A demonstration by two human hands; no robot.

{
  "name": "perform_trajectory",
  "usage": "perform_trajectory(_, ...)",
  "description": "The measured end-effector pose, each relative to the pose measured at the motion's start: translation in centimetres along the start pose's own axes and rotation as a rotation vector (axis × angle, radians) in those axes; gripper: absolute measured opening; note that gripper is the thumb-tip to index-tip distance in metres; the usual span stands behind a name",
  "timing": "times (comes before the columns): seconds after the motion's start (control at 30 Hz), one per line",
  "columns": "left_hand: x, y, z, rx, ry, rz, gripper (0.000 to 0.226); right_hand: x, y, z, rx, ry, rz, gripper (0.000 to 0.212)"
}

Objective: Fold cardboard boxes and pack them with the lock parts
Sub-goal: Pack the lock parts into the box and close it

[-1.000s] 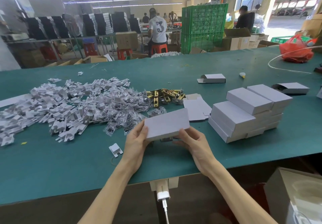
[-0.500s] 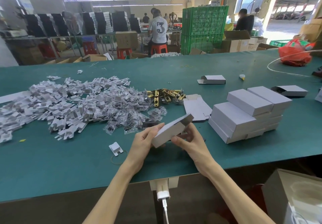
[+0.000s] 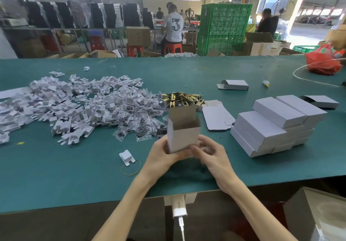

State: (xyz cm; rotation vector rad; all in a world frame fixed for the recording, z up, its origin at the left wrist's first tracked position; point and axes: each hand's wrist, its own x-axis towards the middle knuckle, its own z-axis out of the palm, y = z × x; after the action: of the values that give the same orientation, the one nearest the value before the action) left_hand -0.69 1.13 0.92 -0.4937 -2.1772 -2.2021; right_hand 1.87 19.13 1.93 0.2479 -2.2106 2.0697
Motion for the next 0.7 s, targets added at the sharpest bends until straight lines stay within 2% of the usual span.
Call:
perform_trajectory(0.17,0.4,-0.7,-0.4,-0.05,0.159,-0.027,0.045,0.4,0.2,-0.1,-0.031,0.014,0.045,0.024)
perform_trajectory(0.33,1.0,-0.7,-0.9,-0.3,0.343,-0.106,0.057,5.7,-1.1,0.2,0.032,0.075,0.164,0.023)
perform_trajectory(0.43,1.1,-0.7,-1.0,-0.422,0.422,-0.163,0.056,10.7,-1.9,1.4,-0.147,0.039,0.142,0.025)
perform_trajectory(0.57,1.3,-0.6,-0.7,-0.463,0.43,-0.165,0.049,15.9,-1.6,4.0,-0.344,0.0,0.147,0.032)
perform_trajectory(0.7,1.4,-1.0,-0.8,-0.437,0.448,-0.167,0.051,19.1,-0.2,6.1,-0.542,-0.011,0.247,0.005)
